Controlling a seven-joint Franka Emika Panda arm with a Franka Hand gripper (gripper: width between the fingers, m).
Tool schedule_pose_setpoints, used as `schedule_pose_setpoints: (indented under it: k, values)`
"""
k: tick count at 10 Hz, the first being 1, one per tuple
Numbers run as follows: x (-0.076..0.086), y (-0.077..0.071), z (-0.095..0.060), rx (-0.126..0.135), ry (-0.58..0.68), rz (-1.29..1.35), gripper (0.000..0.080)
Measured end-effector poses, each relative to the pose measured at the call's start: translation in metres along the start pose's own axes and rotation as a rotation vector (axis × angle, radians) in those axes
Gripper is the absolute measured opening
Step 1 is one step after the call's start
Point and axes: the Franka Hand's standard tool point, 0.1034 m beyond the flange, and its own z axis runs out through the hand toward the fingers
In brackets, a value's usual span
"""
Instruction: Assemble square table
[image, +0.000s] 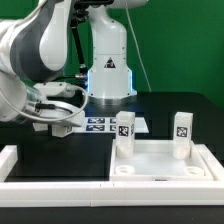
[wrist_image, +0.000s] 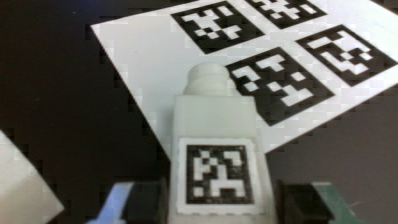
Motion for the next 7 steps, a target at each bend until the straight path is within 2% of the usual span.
schedule_pose_setpoints:
  k: [1, 2, 3, 4, 5, 6, 7]
  values:
    - [-0.017, -0.020, -0.024, -0.011, 0.014, -0.031, 0.0290]
    - [-0.032, -0.038, -0.041, -0.021, 0.051, -0.051, 0.0290]
    - [-0.044, -0.047, -0.046, -0.026, 0.050, -0.029, 0.0290]
    - [-0.041, -0.045, -0.042, -0.027, 0.056, 0.000, 0.0290]
    - [-0.031, -0.045, -0.046, -0.034, 0.150, -0.019, 0.0290]
    - [-0.035, -0.047, -0.047, -0.034, 0.204, -0.029, 0.0290]
    - [-0.030, -0.050, -0.050, -0.041, 0.283, -0.036, 0.0290]
